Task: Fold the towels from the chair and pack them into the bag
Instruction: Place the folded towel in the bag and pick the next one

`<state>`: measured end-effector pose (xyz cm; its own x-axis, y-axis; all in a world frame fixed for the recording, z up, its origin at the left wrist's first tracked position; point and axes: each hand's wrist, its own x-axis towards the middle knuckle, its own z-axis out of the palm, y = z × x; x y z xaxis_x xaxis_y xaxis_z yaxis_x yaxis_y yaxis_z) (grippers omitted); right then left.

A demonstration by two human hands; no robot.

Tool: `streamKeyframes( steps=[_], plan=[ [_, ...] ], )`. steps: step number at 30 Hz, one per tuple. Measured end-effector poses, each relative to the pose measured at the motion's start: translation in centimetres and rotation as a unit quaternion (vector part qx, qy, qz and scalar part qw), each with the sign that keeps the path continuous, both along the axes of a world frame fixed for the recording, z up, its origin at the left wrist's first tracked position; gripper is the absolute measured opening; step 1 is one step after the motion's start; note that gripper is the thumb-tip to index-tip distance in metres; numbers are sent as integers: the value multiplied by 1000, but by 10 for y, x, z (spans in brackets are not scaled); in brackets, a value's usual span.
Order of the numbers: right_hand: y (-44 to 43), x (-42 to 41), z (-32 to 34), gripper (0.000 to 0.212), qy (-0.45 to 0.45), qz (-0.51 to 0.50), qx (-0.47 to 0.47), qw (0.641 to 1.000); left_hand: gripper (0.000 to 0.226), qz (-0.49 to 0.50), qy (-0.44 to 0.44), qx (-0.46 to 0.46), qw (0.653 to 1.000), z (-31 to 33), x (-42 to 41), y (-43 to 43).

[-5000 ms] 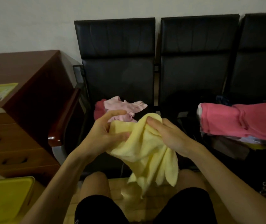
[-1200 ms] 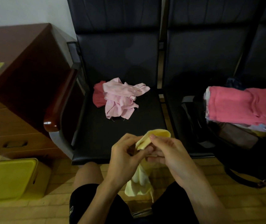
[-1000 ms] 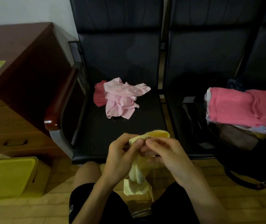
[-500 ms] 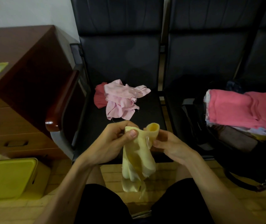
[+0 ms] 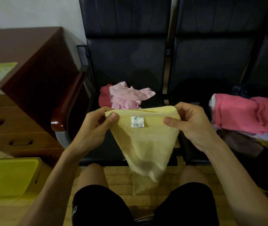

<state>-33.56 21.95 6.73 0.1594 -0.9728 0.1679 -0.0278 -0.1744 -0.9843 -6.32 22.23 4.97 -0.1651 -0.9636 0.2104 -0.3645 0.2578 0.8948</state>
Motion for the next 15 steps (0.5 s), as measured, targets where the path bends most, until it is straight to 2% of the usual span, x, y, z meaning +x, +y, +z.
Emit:
streamKeyframes(
  steps=[5,11,15],
  plan=[
    [4,-2,-2,17,-36,-27,-6,999,29,-7,66,23,998,8,-8,6],
    [5,1,-9,23,-96,-74,41,992,28,-34,149,72,986,14,-31,11],
    [5,3,-21,14,-120,-94,82,985,24,-29,153,65,986,13,-54,6]
  ],
)
